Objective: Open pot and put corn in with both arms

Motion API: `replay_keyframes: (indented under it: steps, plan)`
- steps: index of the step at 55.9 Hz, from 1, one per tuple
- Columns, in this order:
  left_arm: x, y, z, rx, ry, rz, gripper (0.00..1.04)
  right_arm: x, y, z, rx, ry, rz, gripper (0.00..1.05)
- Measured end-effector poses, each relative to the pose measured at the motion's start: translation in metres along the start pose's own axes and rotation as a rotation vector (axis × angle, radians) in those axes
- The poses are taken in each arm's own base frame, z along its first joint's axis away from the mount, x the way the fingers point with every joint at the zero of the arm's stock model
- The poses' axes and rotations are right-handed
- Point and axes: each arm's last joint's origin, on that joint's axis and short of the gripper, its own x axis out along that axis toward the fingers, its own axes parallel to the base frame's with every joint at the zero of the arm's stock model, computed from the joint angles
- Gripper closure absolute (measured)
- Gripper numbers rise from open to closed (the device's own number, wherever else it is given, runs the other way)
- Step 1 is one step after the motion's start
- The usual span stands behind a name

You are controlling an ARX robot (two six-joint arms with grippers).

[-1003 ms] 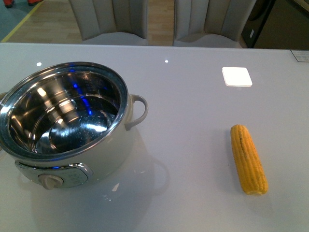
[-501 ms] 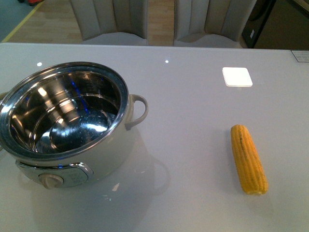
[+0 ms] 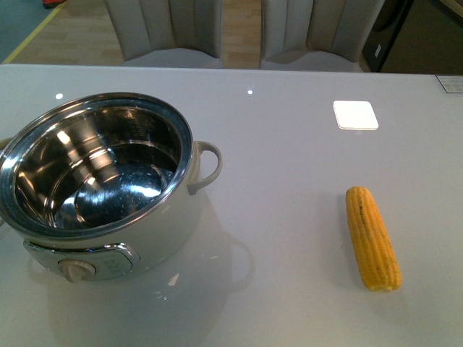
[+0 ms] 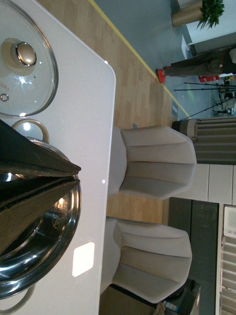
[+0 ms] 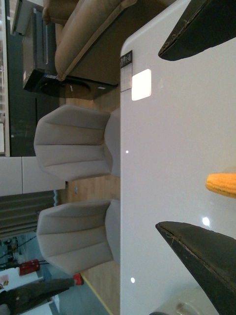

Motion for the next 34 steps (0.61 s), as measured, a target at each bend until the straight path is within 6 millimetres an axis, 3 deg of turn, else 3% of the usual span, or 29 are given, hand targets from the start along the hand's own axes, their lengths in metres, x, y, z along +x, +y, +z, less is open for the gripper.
replay_keyframes:
  steps: [34]
  plan:
    - [-0.021, 0.000, 0.004, 0.000, -0.016, 0.000, 1.01, 0.000, 0.000, 0.000, 0.000, 0.000, 0.000, 0.09]
